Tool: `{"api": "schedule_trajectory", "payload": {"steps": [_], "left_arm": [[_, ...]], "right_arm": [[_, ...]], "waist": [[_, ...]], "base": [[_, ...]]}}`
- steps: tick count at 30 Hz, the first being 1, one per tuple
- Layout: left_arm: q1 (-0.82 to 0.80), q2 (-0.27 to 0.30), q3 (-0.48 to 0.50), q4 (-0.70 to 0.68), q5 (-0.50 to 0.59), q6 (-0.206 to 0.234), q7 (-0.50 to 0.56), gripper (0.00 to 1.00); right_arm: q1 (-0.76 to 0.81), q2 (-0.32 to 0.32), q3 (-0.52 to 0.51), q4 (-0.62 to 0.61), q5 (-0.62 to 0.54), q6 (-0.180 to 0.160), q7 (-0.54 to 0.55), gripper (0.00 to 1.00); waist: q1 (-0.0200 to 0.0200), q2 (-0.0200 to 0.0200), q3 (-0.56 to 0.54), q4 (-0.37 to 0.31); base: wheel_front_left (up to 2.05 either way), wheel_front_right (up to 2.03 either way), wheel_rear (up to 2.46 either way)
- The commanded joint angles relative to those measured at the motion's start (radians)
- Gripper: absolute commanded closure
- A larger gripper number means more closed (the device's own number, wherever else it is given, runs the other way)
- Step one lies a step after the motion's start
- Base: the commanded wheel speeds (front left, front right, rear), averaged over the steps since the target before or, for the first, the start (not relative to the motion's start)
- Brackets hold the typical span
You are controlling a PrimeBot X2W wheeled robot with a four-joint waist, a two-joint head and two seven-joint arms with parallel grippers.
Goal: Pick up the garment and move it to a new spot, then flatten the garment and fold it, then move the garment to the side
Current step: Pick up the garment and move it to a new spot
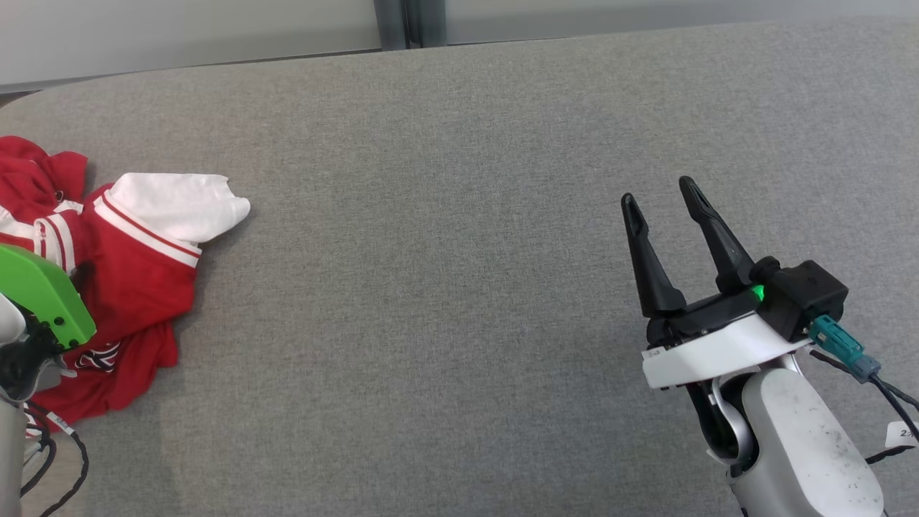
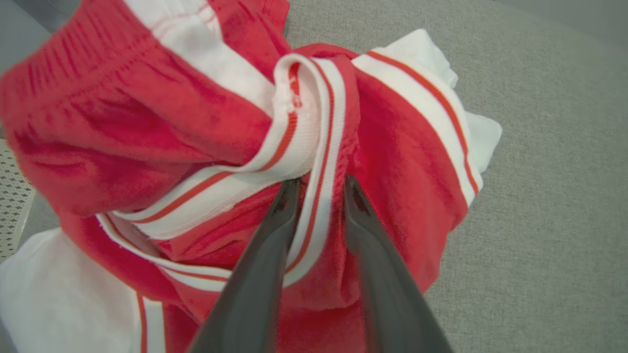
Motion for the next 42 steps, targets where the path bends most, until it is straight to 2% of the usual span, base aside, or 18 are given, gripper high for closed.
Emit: {"api": "schedule_trajectory", "payload": {"steps": [1, 8, 14, 23, 28, 35, 39, 42], "left_arm": [[-0.006, 0.014, -0.014, -0.009, -0.008, -0.003, -0.008, 1.00], [-0.021, 0.052, -0.085, -0.053, -0.010, -0.003, -0.045, 1.00], [-0.058, 0.078, -0.159, -0.182, -0.003, -0.003, -0.051, 1.00], [-0.147, 0.077, -0.233, -0.420, 0.000, -0.003, -0.027, 1.00], [-0.201, 0.035, -0.258, -0.522, 0.011, -0.002, -0.030, 1.00], [-0.288, -0.073, -0.303, -0.647, 0.028, 0.010, -0.064, 1.00], [-0.281, -0.115, -0.326, -0.666, 0.033, 0.023, -0.075, 1.00], [-0.227, -0.122, -0.344, -0.651, 0.035, 0.024, -0.090, 1.00]], "right_arm": [[0.004, 0.001, -0.004, 0.001, -0.002, 0.000, -0.003, 0.00], [0.019, 0.011, -0.004, 0.011, -0.006, 0.000, -0.003, 0.00], [0.041, 0.020, -0.020, 0.016, -0.006, 0.000, -0.003, 0.00], [0.068, 0.039, -0.038, 0.020, -0.005, 0.000, -0.003, 0.00], [0.078, 0.050, -0.042, 0.019, -0.002, 0.000, -0.003, 0.00], [0.077, 0.059, -0.069, 0.008, 0.005, 0.000, -0.003, 0.00], [0.069, 0.061, -0.082, 0.001, 0.001, 0.000, -0.003, 0.00], [0.063, 0.062, -0.086, 0.000, 0.001, 0.000, -0.003, 0.00]], "waist": [[0.0000, 0.0000, -0.006, 0.004], [0.0000, 0.0000, -0.051, 0.016], [0.0000, 0.0000, -0.110, 0.013], [0.0000, 0.0000, -0.182, -0.061], [0.0000, 0.0000, -0.198, -0.129], [0.0000, 0.0000, -0.182, -0.214], [0.0000, 0.0000, -0.158, -0.237], [0.0000, 0.0000, -0.141, -0.243]], "base": [[0.00, 0.00, 0.00], [0.00, 0.00, 0.00], [0.00, 0.00, 0.00], [0.00, 0.00, 0.00], [0.00, 0.00, 0.00], [0.00, 0.00, 0.00], [0.00, 0.00, 0.00], [0.00, 0.00, 0.00]]}}
